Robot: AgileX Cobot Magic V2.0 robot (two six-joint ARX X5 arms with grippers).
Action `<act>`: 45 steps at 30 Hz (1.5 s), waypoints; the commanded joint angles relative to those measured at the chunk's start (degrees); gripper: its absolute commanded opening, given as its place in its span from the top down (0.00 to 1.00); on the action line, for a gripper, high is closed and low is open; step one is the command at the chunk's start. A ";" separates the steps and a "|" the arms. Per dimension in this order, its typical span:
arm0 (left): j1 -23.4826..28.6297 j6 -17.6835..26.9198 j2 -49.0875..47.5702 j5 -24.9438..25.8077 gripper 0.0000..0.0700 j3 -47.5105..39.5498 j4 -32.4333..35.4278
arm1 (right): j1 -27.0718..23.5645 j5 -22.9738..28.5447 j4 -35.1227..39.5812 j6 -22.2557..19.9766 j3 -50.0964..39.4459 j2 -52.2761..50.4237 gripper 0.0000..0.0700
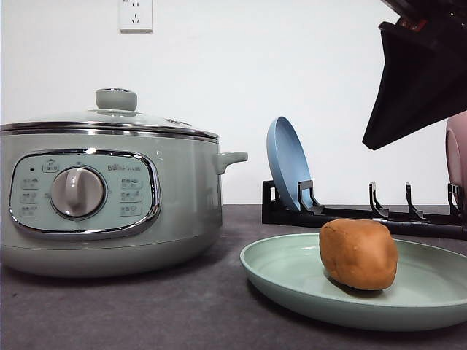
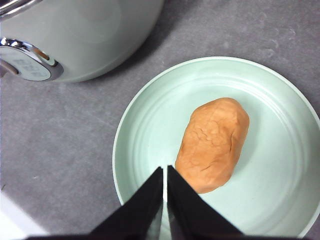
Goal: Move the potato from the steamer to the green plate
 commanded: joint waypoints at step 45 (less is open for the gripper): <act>0.11 -0.26 -0.13 -0.09 1.00 -1.18 -0.46 | -28.33 4.75 18.01 -7.54 -8.00 -21.94 1.00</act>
